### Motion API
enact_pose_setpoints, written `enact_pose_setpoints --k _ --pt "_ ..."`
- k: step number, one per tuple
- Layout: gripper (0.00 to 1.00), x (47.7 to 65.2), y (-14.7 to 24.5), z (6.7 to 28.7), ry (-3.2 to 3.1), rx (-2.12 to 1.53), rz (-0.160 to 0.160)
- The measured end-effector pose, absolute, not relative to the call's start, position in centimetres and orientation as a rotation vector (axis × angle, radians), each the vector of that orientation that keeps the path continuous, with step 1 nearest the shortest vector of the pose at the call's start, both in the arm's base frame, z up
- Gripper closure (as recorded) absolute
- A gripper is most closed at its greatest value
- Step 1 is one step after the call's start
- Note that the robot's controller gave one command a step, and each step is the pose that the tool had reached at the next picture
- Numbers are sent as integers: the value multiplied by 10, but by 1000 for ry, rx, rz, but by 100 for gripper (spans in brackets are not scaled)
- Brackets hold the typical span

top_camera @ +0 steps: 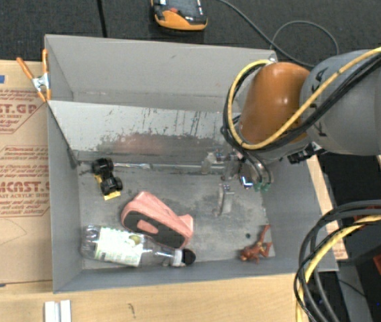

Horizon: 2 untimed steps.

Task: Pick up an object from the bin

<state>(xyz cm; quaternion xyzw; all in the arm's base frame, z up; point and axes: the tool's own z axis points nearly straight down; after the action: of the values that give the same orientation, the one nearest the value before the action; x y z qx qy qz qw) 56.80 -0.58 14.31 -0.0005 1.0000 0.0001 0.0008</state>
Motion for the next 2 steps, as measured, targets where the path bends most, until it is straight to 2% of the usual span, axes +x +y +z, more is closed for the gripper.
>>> enact_pose_setpoints --k 1,2 --pt "0 568 -6 143 3140 -2 0" --pt "0 551 45 103 3136 -86 -5"
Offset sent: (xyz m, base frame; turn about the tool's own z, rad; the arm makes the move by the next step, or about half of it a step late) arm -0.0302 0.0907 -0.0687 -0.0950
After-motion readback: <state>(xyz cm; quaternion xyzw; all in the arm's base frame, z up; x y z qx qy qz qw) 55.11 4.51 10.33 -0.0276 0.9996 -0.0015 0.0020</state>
